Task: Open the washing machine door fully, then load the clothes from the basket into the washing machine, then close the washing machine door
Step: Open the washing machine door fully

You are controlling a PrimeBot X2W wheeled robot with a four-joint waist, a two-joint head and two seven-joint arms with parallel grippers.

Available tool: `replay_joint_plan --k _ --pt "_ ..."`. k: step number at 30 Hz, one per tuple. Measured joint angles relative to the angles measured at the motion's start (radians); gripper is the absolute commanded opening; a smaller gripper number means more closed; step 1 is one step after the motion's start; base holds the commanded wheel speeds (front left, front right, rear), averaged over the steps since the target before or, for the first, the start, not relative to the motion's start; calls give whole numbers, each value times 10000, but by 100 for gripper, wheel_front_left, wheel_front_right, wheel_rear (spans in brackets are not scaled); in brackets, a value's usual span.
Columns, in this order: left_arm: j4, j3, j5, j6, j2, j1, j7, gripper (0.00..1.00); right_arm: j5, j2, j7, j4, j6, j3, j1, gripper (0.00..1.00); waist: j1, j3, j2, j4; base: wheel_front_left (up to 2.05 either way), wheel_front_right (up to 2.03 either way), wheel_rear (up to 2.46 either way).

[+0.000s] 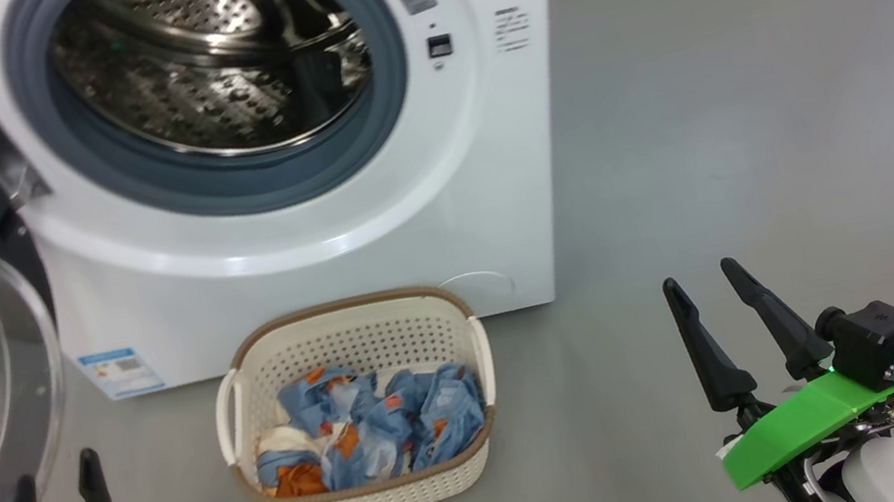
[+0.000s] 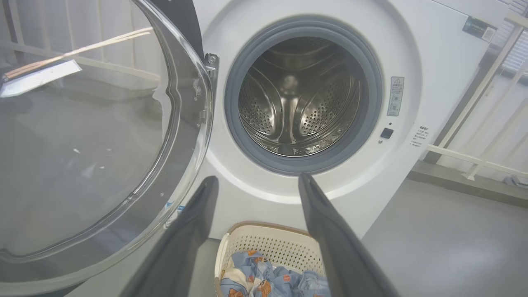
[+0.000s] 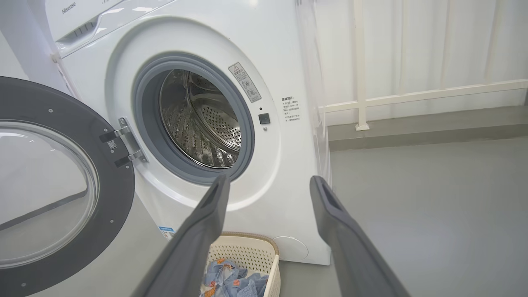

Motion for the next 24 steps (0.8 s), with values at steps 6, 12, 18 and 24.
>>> replay_joint_plan --k 6,12,18,24 --pt "-268 88 146 75 -155 314 0 100 -75 -12 0 4 0 -10 0 100 0 -118 0 -461 0 0 0" --pt "-428 211 539 121 -314 425 0 100 -297 -31 0 25 0 -79 0 100 0 -155 0 -716 0 0 0" --pt "-443 318 709 188 -451 433 0 100 -451 -31 0 77 0 -263 0 100 0 -166 0 -756 0 0 0" --pt "-441 380 734 98 -562 439 0 100 -502 -31 0 102 0 -353 0 100 0 -163 0 -743 0 0 0"
